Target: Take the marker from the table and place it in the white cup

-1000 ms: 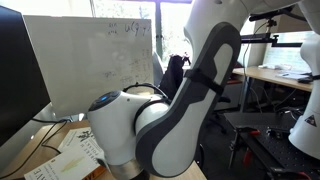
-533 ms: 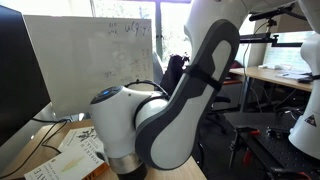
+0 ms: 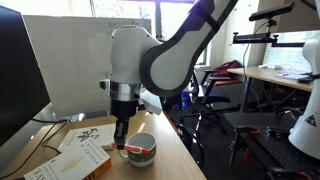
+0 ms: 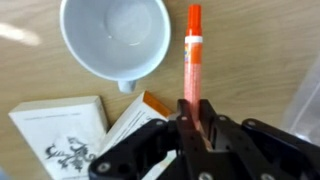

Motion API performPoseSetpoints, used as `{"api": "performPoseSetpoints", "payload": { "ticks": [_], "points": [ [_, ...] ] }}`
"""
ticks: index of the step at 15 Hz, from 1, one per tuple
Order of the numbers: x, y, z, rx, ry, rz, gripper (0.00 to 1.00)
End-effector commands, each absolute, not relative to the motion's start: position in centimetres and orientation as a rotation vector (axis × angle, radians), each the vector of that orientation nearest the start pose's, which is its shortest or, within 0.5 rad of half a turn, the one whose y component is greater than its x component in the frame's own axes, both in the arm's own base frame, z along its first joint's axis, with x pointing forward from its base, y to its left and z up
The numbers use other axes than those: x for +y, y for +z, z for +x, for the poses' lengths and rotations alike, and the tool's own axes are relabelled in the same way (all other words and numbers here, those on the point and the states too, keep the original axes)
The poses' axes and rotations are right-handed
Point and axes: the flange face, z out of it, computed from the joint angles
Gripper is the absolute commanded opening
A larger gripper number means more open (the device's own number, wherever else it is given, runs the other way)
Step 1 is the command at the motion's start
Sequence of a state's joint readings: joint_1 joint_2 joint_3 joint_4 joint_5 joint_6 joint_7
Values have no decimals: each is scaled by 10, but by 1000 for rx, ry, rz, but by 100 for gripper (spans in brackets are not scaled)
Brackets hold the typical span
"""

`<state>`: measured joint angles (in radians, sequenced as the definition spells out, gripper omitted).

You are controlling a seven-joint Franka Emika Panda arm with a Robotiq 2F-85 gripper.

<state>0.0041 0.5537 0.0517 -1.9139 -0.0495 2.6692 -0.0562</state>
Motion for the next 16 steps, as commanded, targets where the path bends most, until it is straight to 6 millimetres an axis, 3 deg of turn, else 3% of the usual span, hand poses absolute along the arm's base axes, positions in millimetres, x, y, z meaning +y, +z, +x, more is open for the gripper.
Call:
{"api": "performPoseSetpoints", "payload": {
  "ticks": [1,4,11,15,16],
  "points": [
    [10,252,630,-185,-537,-3083,4],
    [-7,255,623,-148,-674,-3044,4],
    [-35,218,614,-134,-793,-3058,4],
    [-47,196,611,-79,-748,-3055,4],
    [-47,192,610,-79,-720,-3055,43]
  ]
}}
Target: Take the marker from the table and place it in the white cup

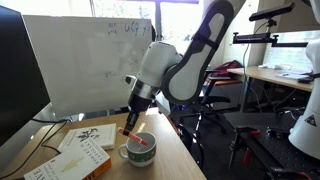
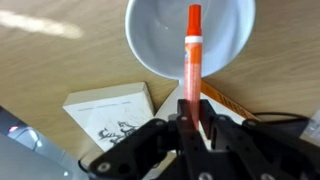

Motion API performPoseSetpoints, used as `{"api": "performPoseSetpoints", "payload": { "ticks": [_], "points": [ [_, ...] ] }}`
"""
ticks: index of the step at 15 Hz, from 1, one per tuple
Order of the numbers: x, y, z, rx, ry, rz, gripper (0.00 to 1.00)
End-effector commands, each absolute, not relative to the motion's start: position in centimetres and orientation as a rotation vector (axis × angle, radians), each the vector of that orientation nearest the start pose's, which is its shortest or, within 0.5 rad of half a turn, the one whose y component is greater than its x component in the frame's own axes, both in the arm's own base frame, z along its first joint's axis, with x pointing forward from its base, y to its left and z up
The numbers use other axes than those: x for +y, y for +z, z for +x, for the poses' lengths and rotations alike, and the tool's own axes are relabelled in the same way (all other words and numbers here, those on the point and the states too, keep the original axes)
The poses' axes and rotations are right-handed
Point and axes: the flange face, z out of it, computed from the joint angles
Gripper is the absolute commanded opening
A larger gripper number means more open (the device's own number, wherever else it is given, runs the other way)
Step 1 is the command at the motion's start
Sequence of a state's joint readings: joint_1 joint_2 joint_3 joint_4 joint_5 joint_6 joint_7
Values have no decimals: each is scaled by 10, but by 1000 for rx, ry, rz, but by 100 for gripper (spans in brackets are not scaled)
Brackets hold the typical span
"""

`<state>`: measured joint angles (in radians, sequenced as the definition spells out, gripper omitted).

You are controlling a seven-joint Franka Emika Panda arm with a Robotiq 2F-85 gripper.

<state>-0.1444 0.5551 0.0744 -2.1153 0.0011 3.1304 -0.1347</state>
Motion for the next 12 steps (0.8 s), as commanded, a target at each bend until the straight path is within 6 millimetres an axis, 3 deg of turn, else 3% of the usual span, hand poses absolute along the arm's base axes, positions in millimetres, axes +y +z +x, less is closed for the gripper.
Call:
{"api": "performPoseSetpoints", "payload": {
  "ticks": [1,5,8,10,12],
  "points": [
    [-48,189,608,-82,-707,-3057,44],
    [-48,192,607,-55,-634,-3055,72],
    [-42,207,599,-28,-367,-3061,96],
    [-42,225,595,7,-184,-3083,100],
    [-46,243,598,33,-122,-3125,100]
  ]
}}
